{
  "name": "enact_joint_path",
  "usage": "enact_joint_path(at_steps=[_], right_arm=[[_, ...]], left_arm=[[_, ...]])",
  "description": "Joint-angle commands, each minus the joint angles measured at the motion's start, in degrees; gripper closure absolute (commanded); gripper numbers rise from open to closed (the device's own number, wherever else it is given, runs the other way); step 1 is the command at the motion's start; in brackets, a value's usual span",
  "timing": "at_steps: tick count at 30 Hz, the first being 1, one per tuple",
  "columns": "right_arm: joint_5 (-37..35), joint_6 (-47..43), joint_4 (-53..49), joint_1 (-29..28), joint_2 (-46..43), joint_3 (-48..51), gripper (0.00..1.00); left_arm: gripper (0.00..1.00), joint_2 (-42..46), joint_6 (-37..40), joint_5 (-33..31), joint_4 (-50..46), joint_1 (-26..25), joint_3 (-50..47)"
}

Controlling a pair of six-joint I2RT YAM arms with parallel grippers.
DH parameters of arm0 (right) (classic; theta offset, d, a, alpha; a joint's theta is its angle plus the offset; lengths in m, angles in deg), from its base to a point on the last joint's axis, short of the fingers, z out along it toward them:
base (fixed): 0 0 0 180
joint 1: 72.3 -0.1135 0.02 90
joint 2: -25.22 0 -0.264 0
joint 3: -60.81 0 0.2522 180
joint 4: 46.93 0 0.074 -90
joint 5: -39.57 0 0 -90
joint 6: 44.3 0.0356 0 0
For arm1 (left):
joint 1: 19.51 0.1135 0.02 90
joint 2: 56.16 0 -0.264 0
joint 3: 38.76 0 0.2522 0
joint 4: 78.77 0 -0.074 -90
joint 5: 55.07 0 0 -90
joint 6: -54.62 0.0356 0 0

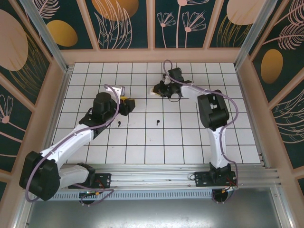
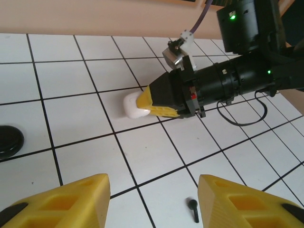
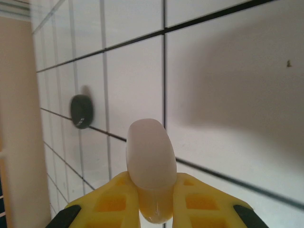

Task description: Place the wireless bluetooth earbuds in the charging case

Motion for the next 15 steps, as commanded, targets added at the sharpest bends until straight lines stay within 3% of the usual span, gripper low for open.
enact_joint_path(at_steps=[1,7,15], right_arm=[[1.86,-2.86,-4.81,0.03,3.97,-6.46,0.88],[1.31,-4.73,-8.98,0.38,8.09,-12.47,0.78],[-1.74,-6.97,-14.65,0.4,6.91,-14.51,0.54]], left_arm=[[0.5,-1.78,-1.45,3.68,4.01,1.76,-0.23],[0.5,-5.47,-1.65,4.97,5.82,3.21,0.88],[0.5,-9.88,-0.59,3.79,4.69,3.87,5.22]])
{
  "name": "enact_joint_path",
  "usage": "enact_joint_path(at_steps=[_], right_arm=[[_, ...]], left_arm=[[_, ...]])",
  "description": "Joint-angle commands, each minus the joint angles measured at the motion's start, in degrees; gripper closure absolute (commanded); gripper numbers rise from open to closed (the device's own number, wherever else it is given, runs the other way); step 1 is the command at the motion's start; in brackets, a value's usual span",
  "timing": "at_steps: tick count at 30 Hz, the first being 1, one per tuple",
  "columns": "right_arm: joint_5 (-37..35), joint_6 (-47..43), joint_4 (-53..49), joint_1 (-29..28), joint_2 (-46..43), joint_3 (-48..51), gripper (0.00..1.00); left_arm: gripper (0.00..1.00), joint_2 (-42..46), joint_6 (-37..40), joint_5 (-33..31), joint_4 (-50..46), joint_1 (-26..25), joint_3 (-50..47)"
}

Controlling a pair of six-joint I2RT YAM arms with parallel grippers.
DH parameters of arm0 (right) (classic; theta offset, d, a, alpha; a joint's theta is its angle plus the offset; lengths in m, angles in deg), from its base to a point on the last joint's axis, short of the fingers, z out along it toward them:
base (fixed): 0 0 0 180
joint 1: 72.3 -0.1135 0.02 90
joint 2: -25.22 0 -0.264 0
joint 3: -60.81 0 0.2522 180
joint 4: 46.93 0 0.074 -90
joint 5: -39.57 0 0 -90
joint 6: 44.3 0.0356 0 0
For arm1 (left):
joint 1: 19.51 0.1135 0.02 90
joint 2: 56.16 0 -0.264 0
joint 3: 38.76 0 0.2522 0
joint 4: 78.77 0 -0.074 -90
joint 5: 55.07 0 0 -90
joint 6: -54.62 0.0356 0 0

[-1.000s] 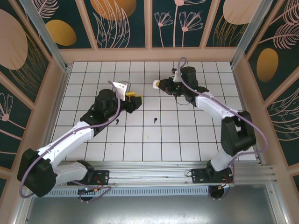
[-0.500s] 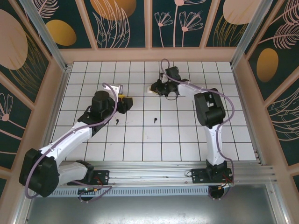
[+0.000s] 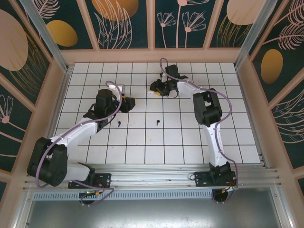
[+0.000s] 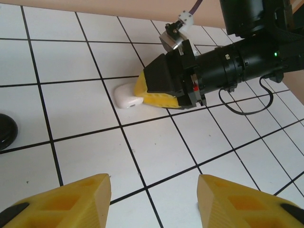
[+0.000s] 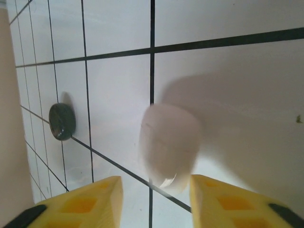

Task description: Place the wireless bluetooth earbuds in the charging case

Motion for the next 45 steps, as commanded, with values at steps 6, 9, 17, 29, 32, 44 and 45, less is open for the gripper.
enact_joint_path(at_steps=[6,9,17,29,32,44,45], right_arm=[[-5.56,-3.99,-7.58,0.35,-3.64,-1.67,0.48],[-7.09,-4.96,-8.32,0.09,-5.17,-1.75,0.48],[-9.24,-7.0,-9.99,-2.58,-6.05,-4.49,0.48],[-9.32,-6.93,-7.26,-5.96,-8.52,-1.6,0.49],[-9.24,-6.53,-6.08,-6.09,-9.66,-0.27,0.49],[-9.15,-6.39,-4.02,-6.11,-11.96,3.57,0.49],[-9.23,-6.4,-4.0,-6.09,-12.0,3.66,0.49]], left_arm=[[0.47,-3.32,1.59,-6.37,-2.54,0.79,8.49],[0.44,-6.29,1.28,-10.41,-6.48,1.31,11.95],[0.43,-19.73,-3.07,-7.82,-14.24,8.73,24.59],[0.39,-41.27,-4.05,-11.76,-30.36,11.13,44.59],[0.37,-43.36,-5.84,-12.66,-30.92,11.12,45.06],[0.36,-47.69,-9.67,-11.35,-30.44,11.1,45.4],[0.37,-48.0,-9.92,-11.07,-30.53,11.08,45.57]])
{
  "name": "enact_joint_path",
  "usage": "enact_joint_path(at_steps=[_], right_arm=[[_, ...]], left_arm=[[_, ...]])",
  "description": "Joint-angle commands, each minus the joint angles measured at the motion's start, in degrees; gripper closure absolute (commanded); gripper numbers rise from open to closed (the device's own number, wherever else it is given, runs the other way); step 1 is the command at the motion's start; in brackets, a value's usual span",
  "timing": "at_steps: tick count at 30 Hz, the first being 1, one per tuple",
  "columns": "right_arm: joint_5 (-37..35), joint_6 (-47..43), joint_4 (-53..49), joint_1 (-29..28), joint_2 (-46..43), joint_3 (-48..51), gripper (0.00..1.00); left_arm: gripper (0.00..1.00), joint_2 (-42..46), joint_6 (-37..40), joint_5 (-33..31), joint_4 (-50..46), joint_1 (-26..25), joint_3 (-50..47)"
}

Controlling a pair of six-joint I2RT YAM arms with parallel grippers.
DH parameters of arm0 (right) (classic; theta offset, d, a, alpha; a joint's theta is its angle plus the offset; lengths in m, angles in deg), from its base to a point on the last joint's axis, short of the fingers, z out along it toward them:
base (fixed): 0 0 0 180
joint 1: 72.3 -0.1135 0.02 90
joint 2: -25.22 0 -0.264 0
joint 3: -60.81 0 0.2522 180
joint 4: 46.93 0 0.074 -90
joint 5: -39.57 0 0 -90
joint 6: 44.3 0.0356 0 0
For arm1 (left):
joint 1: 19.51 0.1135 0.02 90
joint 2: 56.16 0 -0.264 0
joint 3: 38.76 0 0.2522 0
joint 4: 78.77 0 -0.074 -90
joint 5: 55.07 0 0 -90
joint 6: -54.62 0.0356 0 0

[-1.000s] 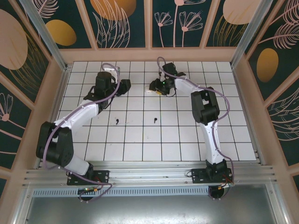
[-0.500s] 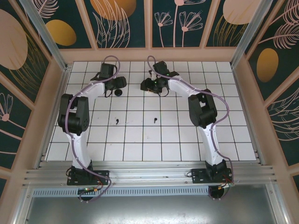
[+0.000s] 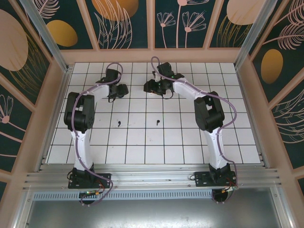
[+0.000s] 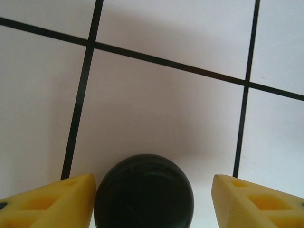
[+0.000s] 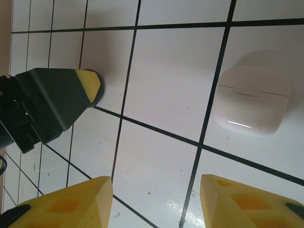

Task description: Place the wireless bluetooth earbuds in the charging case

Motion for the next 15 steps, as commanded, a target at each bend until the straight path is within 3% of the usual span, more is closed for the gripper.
enact_joint_path(at_steps=[1,15], right_arm=[[-0.58,0.01,0.96,-0.01,-3.03,1.05,0.49],[0.29,0.69,3.13,0.55,-5.5,4.4,0.49]], left_arm=[[0.38,-1.91,-2.14,1.34,-1.43,0.29,2.04],[0.57,-2.57,0.19,-0.85,-3.37,0.18,1.54]])
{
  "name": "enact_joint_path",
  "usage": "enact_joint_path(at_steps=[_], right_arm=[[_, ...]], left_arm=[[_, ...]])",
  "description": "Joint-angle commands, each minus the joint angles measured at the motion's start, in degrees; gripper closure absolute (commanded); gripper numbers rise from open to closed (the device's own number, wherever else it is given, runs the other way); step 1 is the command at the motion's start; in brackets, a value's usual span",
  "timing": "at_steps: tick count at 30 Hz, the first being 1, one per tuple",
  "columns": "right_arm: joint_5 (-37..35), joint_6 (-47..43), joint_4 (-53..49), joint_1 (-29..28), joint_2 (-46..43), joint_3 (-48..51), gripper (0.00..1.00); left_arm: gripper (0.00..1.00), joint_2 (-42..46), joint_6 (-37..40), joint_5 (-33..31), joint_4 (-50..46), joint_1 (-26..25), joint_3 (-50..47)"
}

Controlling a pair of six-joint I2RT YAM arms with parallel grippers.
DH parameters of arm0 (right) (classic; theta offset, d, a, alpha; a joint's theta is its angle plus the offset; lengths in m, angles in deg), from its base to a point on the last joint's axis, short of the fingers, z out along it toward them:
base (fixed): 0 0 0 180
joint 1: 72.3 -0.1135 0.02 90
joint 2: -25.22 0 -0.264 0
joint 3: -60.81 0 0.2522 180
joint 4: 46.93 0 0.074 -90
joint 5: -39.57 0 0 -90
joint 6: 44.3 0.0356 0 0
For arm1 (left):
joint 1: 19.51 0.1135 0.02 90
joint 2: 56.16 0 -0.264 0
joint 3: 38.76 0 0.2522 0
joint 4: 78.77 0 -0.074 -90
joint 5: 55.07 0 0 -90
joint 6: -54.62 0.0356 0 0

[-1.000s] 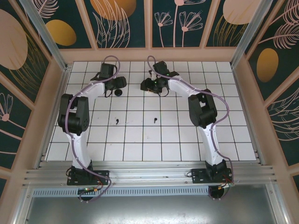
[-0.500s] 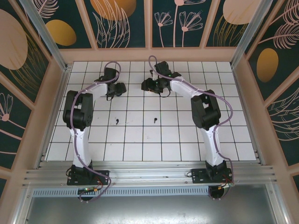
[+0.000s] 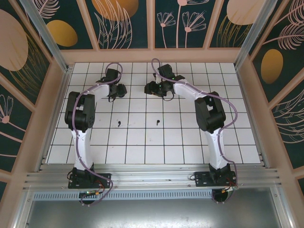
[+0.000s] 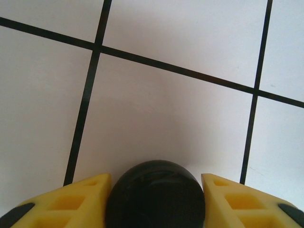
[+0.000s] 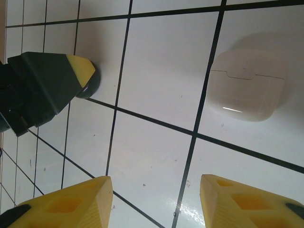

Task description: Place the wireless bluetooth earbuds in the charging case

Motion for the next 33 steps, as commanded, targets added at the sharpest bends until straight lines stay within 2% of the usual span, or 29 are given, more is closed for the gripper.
enact_joint_path(at_steps=[1,10,16,20,25,29,33], right_arm=[[0.55,0.84,2.13,0.54,-4.1,1.37,0.49],[4.63,4.29,7.9,2.66,-8.01,8.48,0.49],[6.04,4.64,9.04,3.24,-10.6,11.97,0.49],[8.07,5.31,10.42,3.78,-12.29,15.04,0.49],[9.02,5.45,11.24,4.4,-14.59,19.39,0.49],[9.46,5.36,11.41,4.75,-15.91,22.25,0.49],[9.64,5.4,11.47,4.75,-16.58,23.97,0.49]], left_arm=[[0.58,-1.27,1.23,-0.5,-2.78,0.06,0.07],[0.64,1.72,4.32,1.75,-3.18,-1.15,-2.54],[0.64,6.96,8.48,4.93,-1.15,-5.64,-7.22],[0.64,10.54,13.16,8.21,0.76,-9.55,-11.42],[0.64,15.36,20.22,11.01,3.29,-12.1,-17.89],[0.6,17.01,24.78,14.38,1.31,-12.85,-20.25],[0.55,17.57,26.19,14.87,-0.23,-12.9,-20.87]])
